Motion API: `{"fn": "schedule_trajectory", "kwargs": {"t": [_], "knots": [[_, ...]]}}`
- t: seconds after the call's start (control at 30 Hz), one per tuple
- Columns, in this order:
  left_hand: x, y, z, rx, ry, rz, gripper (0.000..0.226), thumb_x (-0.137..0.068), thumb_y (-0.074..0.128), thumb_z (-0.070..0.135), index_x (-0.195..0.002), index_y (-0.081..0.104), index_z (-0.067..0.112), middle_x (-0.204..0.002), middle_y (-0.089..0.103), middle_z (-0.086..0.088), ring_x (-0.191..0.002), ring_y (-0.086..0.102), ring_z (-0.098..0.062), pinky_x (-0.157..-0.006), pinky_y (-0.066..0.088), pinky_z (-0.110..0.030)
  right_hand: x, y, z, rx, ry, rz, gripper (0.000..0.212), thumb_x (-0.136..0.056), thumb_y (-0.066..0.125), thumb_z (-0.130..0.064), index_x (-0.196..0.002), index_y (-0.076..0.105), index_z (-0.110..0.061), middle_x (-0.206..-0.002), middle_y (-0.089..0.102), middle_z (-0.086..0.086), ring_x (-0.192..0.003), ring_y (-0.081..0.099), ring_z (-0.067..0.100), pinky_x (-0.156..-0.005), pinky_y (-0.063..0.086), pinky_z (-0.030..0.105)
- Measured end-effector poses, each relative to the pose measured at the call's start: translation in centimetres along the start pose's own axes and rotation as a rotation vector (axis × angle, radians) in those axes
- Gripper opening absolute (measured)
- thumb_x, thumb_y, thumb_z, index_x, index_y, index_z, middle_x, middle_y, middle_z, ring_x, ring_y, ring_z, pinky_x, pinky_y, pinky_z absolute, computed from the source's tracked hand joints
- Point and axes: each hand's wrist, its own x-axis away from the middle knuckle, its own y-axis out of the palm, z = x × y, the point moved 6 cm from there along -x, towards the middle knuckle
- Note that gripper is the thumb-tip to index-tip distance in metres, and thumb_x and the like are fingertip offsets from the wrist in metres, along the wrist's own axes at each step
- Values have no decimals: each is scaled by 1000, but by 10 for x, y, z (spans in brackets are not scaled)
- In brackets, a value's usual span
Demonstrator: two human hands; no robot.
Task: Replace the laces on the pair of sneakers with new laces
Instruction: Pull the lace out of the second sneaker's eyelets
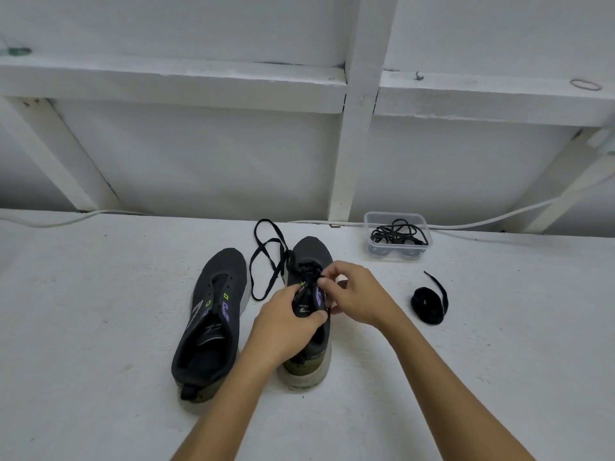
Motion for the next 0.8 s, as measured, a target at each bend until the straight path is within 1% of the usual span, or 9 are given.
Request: {"fn": "schedule_trajectory", "kwargs": {"t": [0.13, 0.23, 0.3, 0.4, 0.47, 0.57, 0.63, 0.73, 0.8], "knots": [[-3, 1, -3, 1, 8, 15, 34, -83, 70, 44, -110, 51, 48, -117, 56, 19, -107, 56, -7, -92, 47, -30, -1, -11, -4, -29, 0, 135, 12, -99, 62, -20, -90, 66, -14, -86, 68, 7, -69, 70, 16, -61, 64, 39], [-1, 2, -7, 12, 15, 32, 55, -86, 69, 42, -137, 49, 36, -132, 50, 17, -110, 48, -4, -92, 39, -25, 3, -7, 8, -53, 132, 6, 21, -94, 69, -37, -89, 72, -17, -86, 72, 2, -77, 73, 15, -61, 62, 32], [2, 3, -8, 19, 31, 36, 58, -88, 67, 42, -142, 45, 34, -140, 46, 17, -112, 45, -2, -94, 38, -25, 6, -1, 14, -11, 140, -42, 18, -88, 76, -39, -86, 75, -21, -83, 72, -4, -78, 71, 13, -62, 61, 30], [3, 5, -8, 11, 44, 27, 59, -90, 66, 42, -143, 43, 33, -144, 44, 17, -112, 43, -1, -94, 37, -24, 4, 2, 11, -5, 68, -12, 12, -91, 75, -29, -82, 74, -21, -78, 73, 1, -72, 67, 15, -71, 63, 38], [2, 4, -8, 12, 44, 29, 60, -90, 66, 43, -145, 42, 33, -144, 44, 16, -112, 42, -1, -94, 36, -24, 0, 2, 6, 70, 7, -3, 13, -95, 69, -28, -84, 68, -22, -81, 72, 5, -74, 70, 22, -72, 63, 44], [-1, 4, -9, 29, 33, 28, 61, -89, 67, 43, -145, 43, 32, -143, 45, 16, -113, 43, -1, -95, 37, -24, -5, -13, -2, 137, -82, 179, 10, -100, 59, -22, -90, 59, -20, -88, 68, 3, -72, 72, 15, -67, 62, 47], [-2, 4, -9, 32, 31, 27, 60, -89, 68, 42, -143, 44, 33, -142, 46, 16, -113, 45, -2, -94, 37, -24, -3, -20, -4, 92, -64, 253, 10, -101, 59, -21, -91, 60, -18, -88, 68, 1, -69, 72, 12, -63, 62, 45], [-3, 3, -10, 30, 25, 38, 62, -88, 68, 40, -144, 44, 31, -144, 47, 14, -117, 46, -4, -94, 36, -23, 3, -9, 9, -53, 129, 101, 19, -94, 68, -34, -93, 68, -16, -92, 70, 2, -75, 73, 14, -58, 61, 33], [-3, 3, -10, 20, 24, 42, 63, -89, 68, 40, -146, 43, 30, -145, 46, 13, -124, 47, -8, -94, 35, -23, 6, 1, 15, -28, 139, 32, 19, -88, 75, -40, -89, 73, -21, -88, 72, 0, -76, 69, 12, -61, 59, 29]]}}
